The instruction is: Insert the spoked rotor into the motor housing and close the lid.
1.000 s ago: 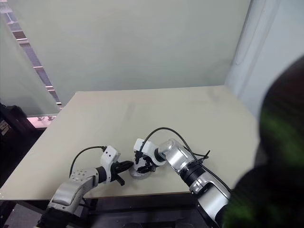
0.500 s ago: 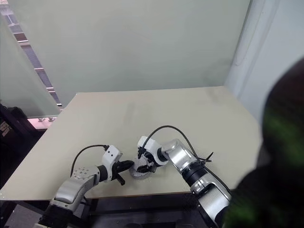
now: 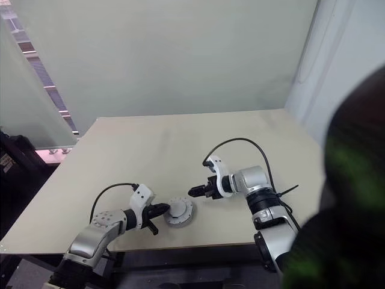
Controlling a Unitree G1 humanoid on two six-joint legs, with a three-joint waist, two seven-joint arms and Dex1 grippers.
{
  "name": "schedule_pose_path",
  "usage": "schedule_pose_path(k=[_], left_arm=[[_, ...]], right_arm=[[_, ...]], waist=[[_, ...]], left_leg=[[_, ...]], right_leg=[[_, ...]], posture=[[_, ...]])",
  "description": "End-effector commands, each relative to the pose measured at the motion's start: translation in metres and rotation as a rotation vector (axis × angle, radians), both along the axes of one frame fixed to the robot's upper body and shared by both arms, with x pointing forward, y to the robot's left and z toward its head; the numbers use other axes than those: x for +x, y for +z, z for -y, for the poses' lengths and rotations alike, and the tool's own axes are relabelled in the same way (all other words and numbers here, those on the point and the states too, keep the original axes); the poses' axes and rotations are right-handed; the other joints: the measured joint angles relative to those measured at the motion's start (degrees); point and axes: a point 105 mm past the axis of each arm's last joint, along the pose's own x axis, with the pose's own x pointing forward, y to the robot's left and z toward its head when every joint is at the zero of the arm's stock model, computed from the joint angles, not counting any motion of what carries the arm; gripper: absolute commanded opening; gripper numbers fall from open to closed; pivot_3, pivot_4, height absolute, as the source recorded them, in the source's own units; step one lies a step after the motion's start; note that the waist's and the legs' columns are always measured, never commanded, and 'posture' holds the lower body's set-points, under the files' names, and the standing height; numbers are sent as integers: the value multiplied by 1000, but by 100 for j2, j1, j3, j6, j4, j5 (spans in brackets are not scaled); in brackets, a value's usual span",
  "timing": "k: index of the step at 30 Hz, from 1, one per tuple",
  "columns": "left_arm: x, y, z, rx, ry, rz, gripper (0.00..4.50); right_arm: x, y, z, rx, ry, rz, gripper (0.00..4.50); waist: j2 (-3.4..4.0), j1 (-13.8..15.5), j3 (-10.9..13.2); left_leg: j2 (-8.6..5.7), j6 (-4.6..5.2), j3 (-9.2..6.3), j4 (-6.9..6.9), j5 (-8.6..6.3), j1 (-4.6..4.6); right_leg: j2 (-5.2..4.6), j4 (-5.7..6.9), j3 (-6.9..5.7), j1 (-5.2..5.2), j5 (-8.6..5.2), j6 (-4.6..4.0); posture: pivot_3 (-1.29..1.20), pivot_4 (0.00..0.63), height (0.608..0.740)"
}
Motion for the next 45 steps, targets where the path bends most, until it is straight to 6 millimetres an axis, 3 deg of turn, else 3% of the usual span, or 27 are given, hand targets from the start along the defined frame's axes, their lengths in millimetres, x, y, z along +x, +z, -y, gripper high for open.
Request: schedule_pose_path(k=[1, 9, 17, 38, 40, 42, 45], left_arm=[[-20, -27, 6, 26, -29, -120, 0], [-25, -26, 0, 31, -19, -125, 0], [-24, -25, -3, 34, -6, -123, 0], [-20, -23, -3, 21, 15, -109, 0], [-20, -23, -3, 21, 15, -108, 0], [-19, -22, -3, 21, 15, -107, 0], [-19, -22, -3, 20, 15, -105, 0]], right_arm=[[-2, 5, -9, 99, -15, -61, 4473], [-24, -19, -33, 232, -61, -257, 4473], [-37, -25, -51, 295, -62, -336, 4473], [-43, -31, -54, 337, -133, -399, 4473], [-41, -31, -54, 340, -137, -387, 3893], [-41, -31, -54, 344, -138, -378, 3893], [-39, -32, -54, 343, -158, -378, 3265]], waist=[[1, -1, 0], [0, -3, -2], [3, -8, -4], [10, -12, -32], [10, -12, -32], [10, -14, -32], [10, -19, -33]], left_leg=[[0, 0, 0, 0, 0, 0], [0, 7, 1, -16, -5, -3], [2, 7, 8, -27, -5, -6], [8, 6, 13, -31, -4, -2], [8, 6, 13, -33, -4, -2], [8, 6, 14, -35, -4, -3], [10, 7, 15, -38, -4, -3]], right_leg=[[0, 0, 0, 0, 0, 0], [0, -5, 2, -8, 4, 13], [2, -4, 9, -22, 2, 15], [5, -3, 8, -22, 1, 13], [5, -4, 8, -23, 1, 14], [5, -4, 9, -27, 1, 14], [6, -4, 9, -29, 1, 14]], posture=[[0, 0, 740], [0, 0, 740], [0, 0, 740], [0, 0, 740], [0, 0, 740], [0, 0, 740], [0, 0, 740]])
